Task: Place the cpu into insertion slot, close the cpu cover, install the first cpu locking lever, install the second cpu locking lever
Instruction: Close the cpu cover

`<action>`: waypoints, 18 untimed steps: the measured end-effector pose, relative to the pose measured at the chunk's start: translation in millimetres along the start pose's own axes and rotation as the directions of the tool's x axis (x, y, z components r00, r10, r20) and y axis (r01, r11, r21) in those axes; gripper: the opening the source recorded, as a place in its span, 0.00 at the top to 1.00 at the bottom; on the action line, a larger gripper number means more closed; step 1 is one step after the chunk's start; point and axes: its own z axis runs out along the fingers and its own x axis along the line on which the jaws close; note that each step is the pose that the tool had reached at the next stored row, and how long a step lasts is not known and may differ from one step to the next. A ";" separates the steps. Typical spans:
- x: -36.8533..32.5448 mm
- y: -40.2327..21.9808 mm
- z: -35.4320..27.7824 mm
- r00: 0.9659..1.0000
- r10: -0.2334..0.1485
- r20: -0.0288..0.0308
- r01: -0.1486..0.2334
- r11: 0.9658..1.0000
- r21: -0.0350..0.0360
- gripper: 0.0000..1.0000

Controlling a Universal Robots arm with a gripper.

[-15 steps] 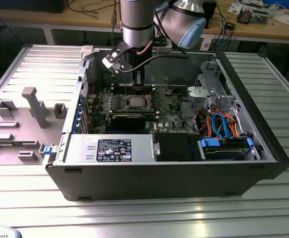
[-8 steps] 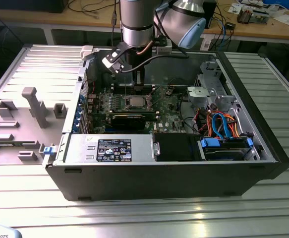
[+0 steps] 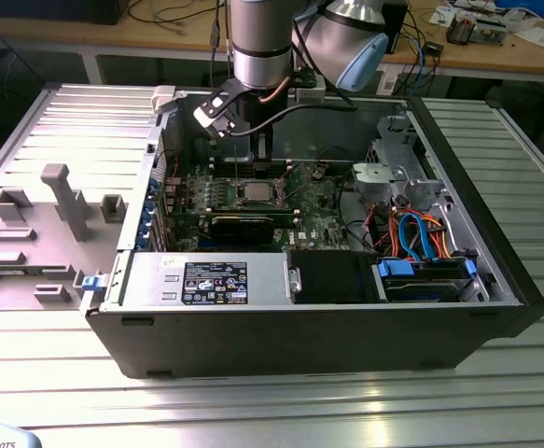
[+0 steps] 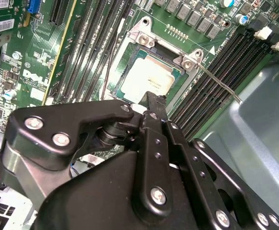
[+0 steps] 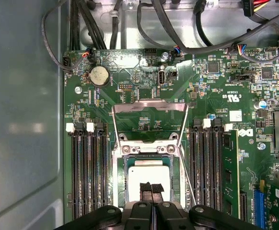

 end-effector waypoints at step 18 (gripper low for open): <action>0.0 0.4 -8.8 1.000 0.000 0.000 0.000 1.000 0.000 0.89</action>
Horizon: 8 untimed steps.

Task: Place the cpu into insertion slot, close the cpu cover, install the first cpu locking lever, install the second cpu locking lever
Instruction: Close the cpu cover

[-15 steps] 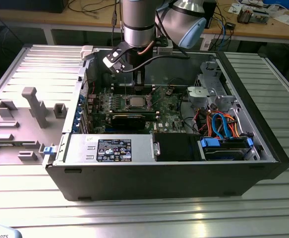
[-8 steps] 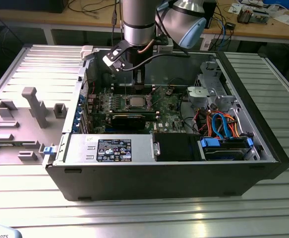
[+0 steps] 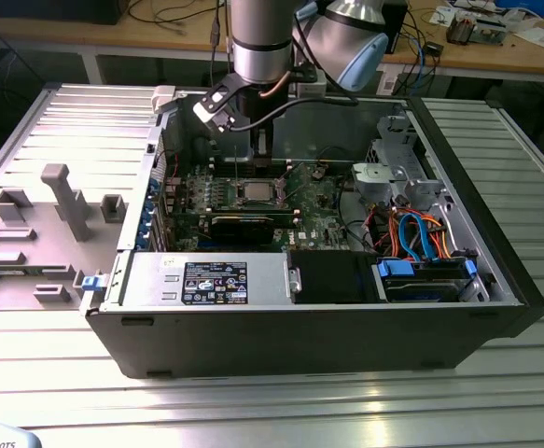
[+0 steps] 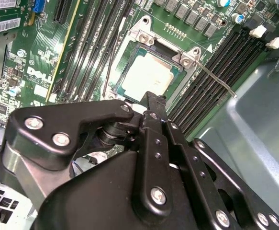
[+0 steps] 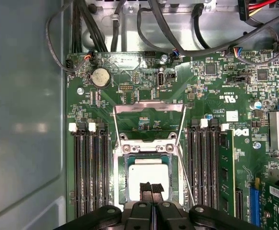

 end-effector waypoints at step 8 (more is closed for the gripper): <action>0.0 0.2 -4.7 1.000 0.000 0.000 0.000 1.000 0.000 0.89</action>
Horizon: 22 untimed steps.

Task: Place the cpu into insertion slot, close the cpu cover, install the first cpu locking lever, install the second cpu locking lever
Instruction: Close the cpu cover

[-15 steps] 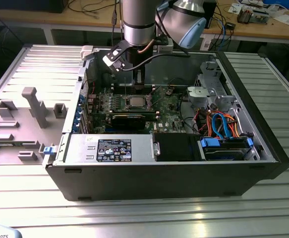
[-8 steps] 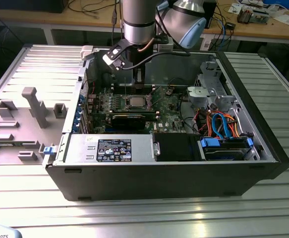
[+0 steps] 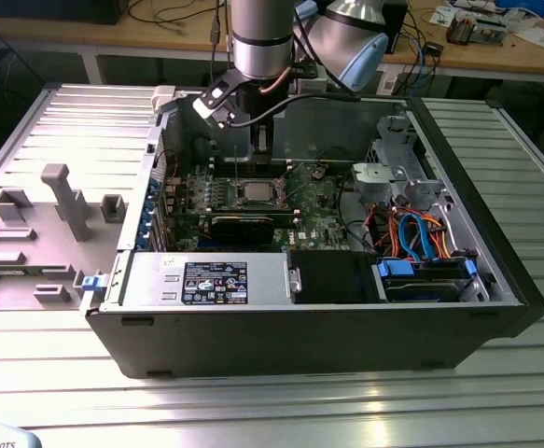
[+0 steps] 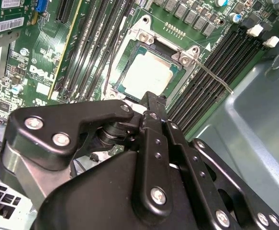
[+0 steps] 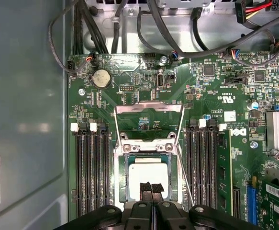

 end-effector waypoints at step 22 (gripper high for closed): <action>0.1 8.7 0.1 1.000 0.000 0.000 0.000 1.000 0.000 0.89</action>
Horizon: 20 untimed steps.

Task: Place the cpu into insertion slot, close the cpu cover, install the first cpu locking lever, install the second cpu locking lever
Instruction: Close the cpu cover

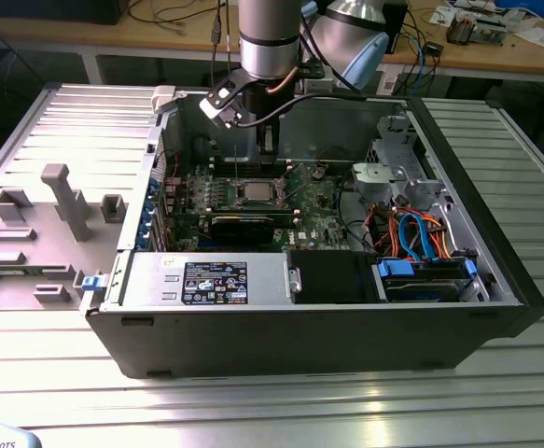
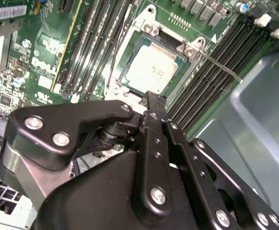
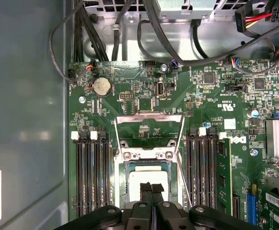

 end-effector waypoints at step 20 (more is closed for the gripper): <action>0.4 3.3 -7.2 0.999 -0.050 -0.003 0.050 0.998 0.044 0.89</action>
